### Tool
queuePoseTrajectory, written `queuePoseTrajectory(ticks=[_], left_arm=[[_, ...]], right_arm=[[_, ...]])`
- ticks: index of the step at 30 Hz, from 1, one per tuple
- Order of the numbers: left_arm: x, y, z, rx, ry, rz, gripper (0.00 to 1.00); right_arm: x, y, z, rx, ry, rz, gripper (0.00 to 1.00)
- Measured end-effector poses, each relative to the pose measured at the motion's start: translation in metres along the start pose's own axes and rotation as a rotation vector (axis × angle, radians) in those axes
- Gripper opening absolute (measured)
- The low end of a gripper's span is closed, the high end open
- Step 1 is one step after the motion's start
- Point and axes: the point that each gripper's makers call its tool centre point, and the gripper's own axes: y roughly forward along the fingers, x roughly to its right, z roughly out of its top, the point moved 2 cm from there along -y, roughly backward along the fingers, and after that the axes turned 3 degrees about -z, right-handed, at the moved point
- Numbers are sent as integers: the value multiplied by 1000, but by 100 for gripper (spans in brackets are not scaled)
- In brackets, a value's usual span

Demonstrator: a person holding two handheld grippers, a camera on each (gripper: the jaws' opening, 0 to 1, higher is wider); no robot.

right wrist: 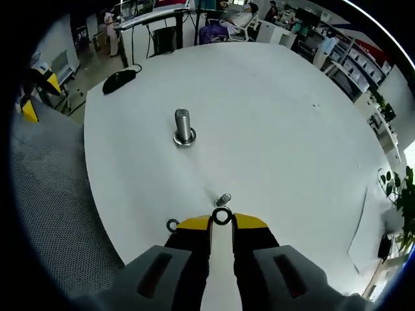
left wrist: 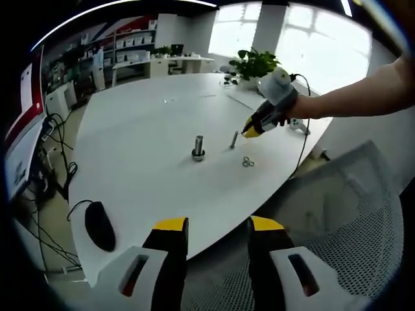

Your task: Place the washer onto the threaded stud by aligning its center hole with the stud, sliding it down to the base, and recovering from edge contact or off-axis alignment until the washer reaches the visible bottom stop.

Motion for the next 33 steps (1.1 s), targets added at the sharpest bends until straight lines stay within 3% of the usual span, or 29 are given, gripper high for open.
queuePoseTrajectory(ticks=[7,17,33], left_arm=[[0,0,0,-1,1,1,35],[-1,0,0,1,-2,2,35],[-2,0,0,1,-7,5,35]], right_arm=[[2,7,2,-27,-51,-6,14],[5,12,6,-28,-37,1,14],[1,27,-3,-78,-55,25,14]])
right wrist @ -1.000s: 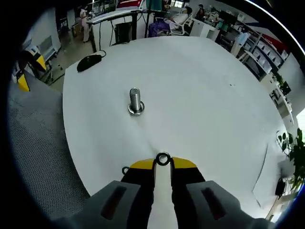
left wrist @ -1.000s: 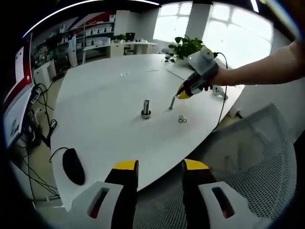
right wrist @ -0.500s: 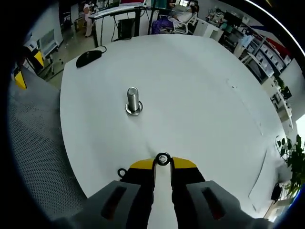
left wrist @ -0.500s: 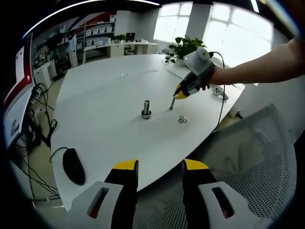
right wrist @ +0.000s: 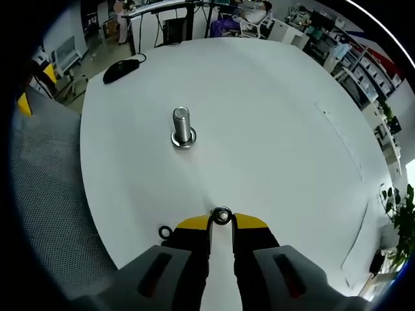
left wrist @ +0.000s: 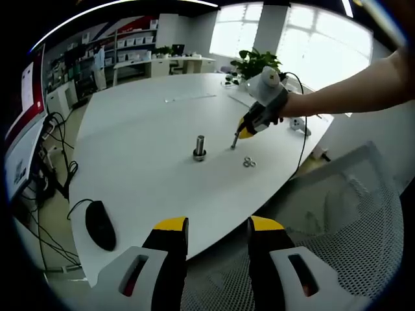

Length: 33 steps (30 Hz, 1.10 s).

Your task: Place the washer onto the threaded stud by aligning its center hole with the stud, sliding it down to the base, and recovering from edge contact or off-axis alignment until the washer reaches the visible bottom stop.

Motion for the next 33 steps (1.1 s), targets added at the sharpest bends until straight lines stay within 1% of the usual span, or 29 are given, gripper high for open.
queuePoseTrajectory(ticks=[5,7,9,18,26,33], left_arm=[[0,0,-1,-4,1,-1,35],[0,1,-1,-6,-1,-2,35],[0,1,-1,-7,-1,0,34],[0,1,-2,-17,-2,-3,34],[0,1,-3,-18,-5,-4,34],[1,1,-3,-17,-5,-8,34]], right_arm=[[-3,10,-6,-17,2,14,14],[-3,14,-10,-31,32,28,15],[-2,18,-12,-36,53,28,15],[-4,31,-19,-72,76,44,15],[-5,33,-25,-85,88,50,17],[-6,26,-30,-97,93,49,19]])
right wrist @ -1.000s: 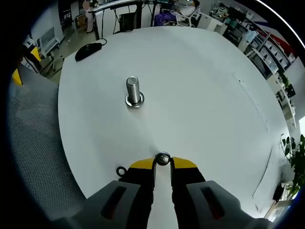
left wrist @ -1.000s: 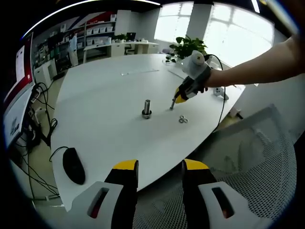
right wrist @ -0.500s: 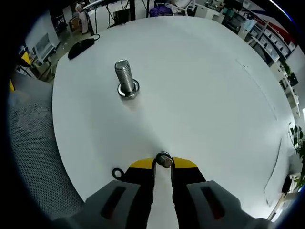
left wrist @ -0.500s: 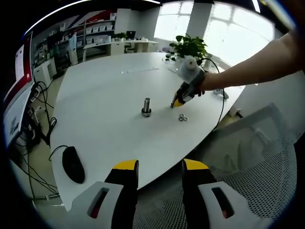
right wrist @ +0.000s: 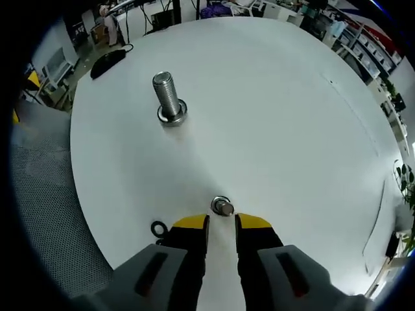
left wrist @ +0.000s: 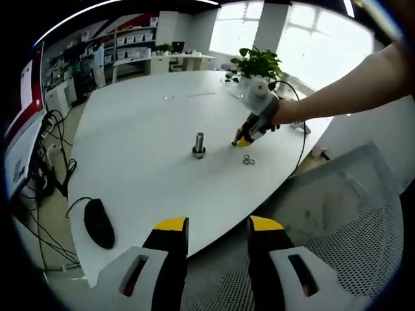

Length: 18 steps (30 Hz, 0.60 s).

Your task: Place the washer onto the threaded stud by aligning its center hole with the stud, sliding it down to the base, and recovering from edge contact or off-axis alignment until the washer reaches the visible bottom stop.

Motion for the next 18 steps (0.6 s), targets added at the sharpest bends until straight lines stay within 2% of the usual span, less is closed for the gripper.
queuePoseTrajectory(ticks=[6,13,18], left_arm=[[0,0,0,0,2,-3,34],[2,0,0,1,11,-12,34],[2,1,1,1,13,-10,34]], right_arm=[[-3,-4,-12,-20,6,19,20],[-31,-13,-29,-40,5,93,22],[-45,-14,-35,-42,5,128,24]])
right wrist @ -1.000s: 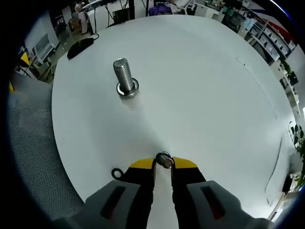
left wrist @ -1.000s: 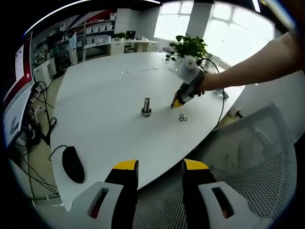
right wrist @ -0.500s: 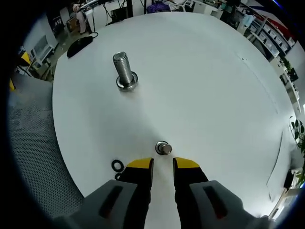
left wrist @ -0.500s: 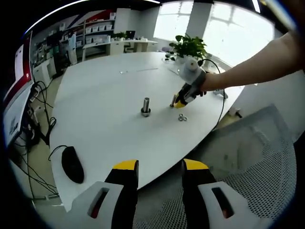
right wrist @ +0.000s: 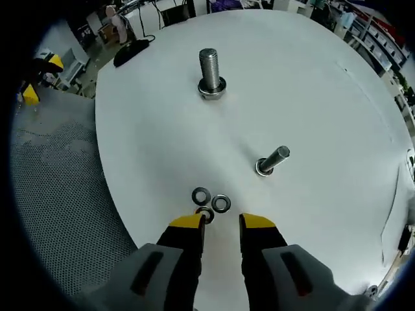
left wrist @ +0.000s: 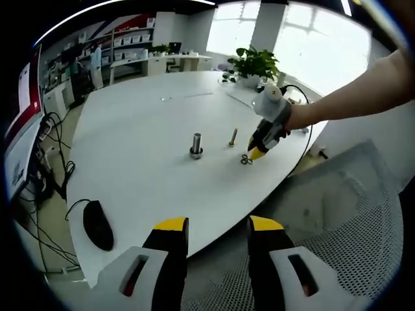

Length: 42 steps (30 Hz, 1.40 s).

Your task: Place the washer onto the threaded stud by aligning its center hole with the stud, sliding it down to the base, and recovering from edge contact or off-axis alignment until the washer reaches the visible bottom stop.

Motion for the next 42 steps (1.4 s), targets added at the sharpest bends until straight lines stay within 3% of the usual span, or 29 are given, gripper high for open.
queuePoseTrajectory(ticks=[12,16,22,29,36,42], left_arm=[[-1,-1,0,3,6,13,34],[-1,-1,-1,1,10,13,34],[-2,-1,-1,-3,14,17,34],[-1,-1,-2,-9,17,17,34],[-1,0,-1,-10,21,15,34],[-1,0,-1,-11,23,15,34]], right_arm=[[-14,6,3,-14,0,7,24],[-15,7,2,-53,-170,-24,23],[-15,7,1,-56,-156,-10,22],[-15,8,0,-171,-310,-3,18],[-15,8,0,-178,-276,-16,18],[-14,8,2,-171,-196,-29,18]])
